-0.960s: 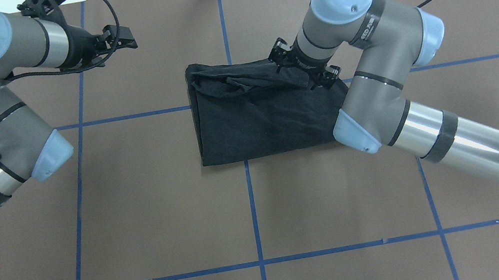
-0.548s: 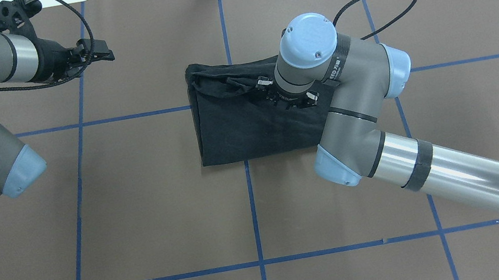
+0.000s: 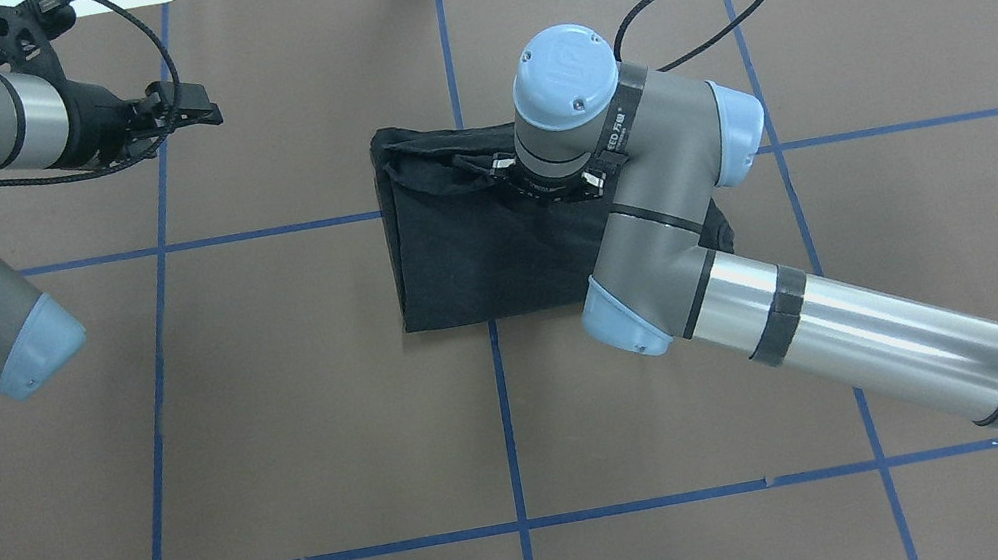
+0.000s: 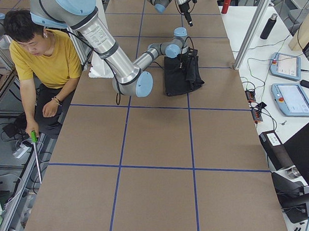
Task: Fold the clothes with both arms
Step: 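Lower the right gripper onto the folded shirt's top while the left withdraws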
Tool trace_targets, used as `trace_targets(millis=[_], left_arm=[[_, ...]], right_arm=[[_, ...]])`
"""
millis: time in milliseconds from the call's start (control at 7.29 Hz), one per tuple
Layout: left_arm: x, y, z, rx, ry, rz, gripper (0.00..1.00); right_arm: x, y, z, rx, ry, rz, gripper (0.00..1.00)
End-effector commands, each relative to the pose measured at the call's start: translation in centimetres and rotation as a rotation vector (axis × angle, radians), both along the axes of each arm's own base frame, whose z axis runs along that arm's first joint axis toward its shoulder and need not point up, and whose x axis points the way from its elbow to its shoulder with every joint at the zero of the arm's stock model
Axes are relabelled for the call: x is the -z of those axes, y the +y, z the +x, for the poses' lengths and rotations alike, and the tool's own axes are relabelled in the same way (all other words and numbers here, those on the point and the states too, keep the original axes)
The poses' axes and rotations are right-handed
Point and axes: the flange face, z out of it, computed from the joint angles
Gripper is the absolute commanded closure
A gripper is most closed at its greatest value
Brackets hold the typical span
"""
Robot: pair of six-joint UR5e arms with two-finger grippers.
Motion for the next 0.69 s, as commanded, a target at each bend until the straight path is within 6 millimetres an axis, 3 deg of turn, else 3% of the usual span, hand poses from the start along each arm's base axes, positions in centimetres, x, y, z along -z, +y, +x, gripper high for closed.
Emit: trace_targets(millis=[0, 137, 274, 548], left_arm=[[0.0, 0.3, -0.2, 0.003, 0.005, -0.002, 0.00], [0.0, 0.4, -0.3, 0.006, 0.006, -0.004, 0.00], [-0.5, 0.5, -0.4, 0.007, 0.001, -0.010, 0.00], [-0.9, 0.6, -0.3, 0.005, -0.004, -0.013, 0.00]], right_arm=[[0.0, -7.3, -1.9, -0.033, 0.011, 0.016, 1.00], [1.1, -11.5, -1.3, -0.072, -0.001, 0.016, 1.00], [3.9, -15.5, 0.2, -0.121, 0.008, 0.018, 1.00], [6.6, -18.0, 3.0, -0.139, -0.024, 0.006, 1.00]])
